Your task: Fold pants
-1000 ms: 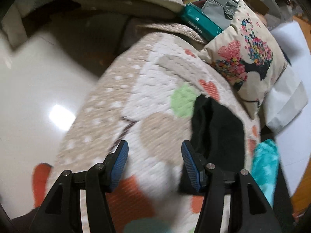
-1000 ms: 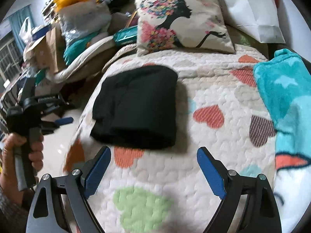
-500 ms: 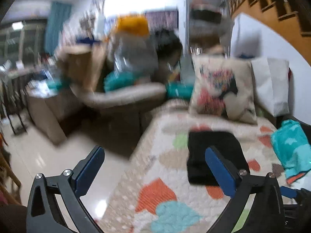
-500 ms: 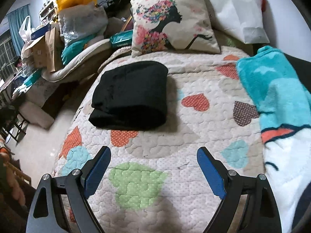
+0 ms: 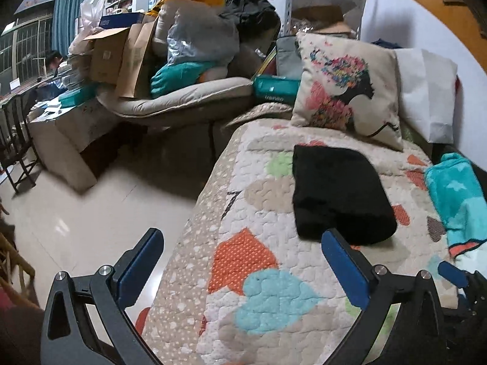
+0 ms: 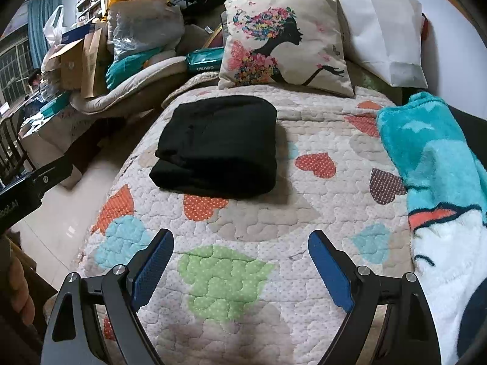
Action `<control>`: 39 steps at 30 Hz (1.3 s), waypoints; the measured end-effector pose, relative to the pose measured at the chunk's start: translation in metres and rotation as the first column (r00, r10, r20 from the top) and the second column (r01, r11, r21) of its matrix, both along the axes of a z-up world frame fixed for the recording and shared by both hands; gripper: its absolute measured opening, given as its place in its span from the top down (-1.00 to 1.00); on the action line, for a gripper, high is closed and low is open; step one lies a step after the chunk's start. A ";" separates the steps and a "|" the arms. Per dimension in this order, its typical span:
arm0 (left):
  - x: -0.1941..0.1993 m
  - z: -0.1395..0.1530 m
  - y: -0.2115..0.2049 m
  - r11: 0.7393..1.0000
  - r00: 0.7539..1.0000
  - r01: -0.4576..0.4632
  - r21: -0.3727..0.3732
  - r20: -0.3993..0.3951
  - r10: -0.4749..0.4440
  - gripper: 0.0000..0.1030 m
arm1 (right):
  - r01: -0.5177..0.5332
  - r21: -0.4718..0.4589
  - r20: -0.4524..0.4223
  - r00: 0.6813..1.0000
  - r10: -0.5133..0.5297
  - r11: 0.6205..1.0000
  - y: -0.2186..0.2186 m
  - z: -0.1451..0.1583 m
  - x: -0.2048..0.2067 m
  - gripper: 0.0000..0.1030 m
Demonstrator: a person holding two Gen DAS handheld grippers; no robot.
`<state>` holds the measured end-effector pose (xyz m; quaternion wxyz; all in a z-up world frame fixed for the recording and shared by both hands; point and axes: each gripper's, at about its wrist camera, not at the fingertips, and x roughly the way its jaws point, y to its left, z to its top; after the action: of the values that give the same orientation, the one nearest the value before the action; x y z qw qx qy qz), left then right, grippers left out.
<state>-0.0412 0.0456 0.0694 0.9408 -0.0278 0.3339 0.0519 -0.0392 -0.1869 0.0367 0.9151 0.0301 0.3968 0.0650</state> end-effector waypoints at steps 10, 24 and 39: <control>0.006 -0.017 -0.018 0.998 0.997 0.047 0.034 -0.067 -0.045 -1.00 | 0.031 0.005 -0.023 0.999 -0.031 1.000 -0.007 -0.007 0.003 -0.81; 0.011 -0.027 -0.019 0.998 0.990 0.059 0.013 -0.127 -0.057 -1.00 | 0.037 -0.005 -0.038 0.999 -0.037 0.999 -0.007 -0.010 0.005 -0.81; 0.014 -0.033 -0.018 0.998 0.985 0.063 -0.004 -0.161 -0.063 -1.00 | 0.038 -0.008 -0.058 0.998 -0.039 0.999 -0.006 -0.013 0.004 -0.81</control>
<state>-0.0269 0.0271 0.0363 0.9118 -0.0124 0.4097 0.0243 -0.0350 -0.1931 0.0232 0.9044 0.0366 0.4226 0.0451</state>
